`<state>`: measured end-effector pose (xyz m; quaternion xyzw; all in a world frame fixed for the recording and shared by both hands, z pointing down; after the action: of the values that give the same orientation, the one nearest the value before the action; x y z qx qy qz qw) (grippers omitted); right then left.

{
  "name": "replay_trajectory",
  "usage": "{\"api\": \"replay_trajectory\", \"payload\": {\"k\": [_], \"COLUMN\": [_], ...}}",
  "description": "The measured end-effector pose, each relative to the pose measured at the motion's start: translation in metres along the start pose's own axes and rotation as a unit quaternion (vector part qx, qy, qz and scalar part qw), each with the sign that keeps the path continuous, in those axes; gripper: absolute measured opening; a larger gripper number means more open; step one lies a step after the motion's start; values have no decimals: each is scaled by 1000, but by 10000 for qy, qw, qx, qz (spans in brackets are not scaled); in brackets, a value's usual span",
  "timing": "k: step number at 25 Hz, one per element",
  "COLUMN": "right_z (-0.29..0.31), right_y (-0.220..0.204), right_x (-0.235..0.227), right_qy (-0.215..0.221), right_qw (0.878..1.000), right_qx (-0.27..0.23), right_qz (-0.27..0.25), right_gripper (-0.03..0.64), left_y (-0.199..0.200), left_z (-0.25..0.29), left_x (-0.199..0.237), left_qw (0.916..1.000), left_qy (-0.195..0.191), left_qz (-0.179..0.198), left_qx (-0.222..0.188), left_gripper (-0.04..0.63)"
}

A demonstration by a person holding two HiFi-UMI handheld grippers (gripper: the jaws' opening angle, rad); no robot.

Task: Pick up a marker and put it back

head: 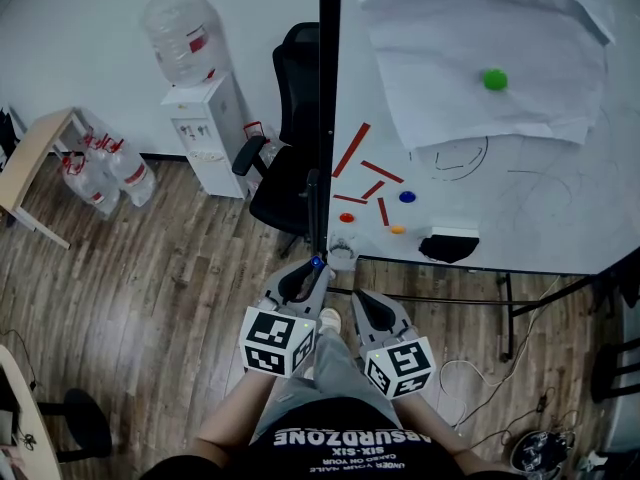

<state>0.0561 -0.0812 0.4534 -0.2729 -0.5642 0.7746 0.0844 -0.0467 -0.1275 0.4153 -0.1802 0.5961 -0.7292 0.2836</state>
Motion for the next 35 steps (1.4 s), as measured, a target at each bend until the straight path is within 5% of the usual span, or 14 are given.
{"api": "replay_trajectory", "payload": {"k": [13,35], "right_z": [2,11], "right_y": [-1,11], "right_x": [1,-20], "right_qy": [10,-299], "right_qw": [10000,9995], "right_qx": [12,-97], "right_qz": [-4,74], "right_gripper": [-3,-3], "left_y": [17,44], "left_z": [-7,49], "left_x": [19,15], "left_qw": [9996,9983], "left_qy": [206,-294], "left_qz": [15,255], "left_qx": [-213,-427], "left_gripper": [72,71]}}
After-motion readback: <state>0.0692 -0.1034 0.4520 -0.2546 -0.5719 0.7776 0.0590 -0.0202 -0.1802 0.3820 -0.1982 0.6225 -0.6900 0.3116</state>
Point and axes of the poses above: the fingertips, and each gripper's own axes: z forward along the fingers, x to its left, y out of its top, the point moved 4 cm from there along -z, backward along the fingers, and after that the axes turned 12 degrees about z, right-handed, at the moved point
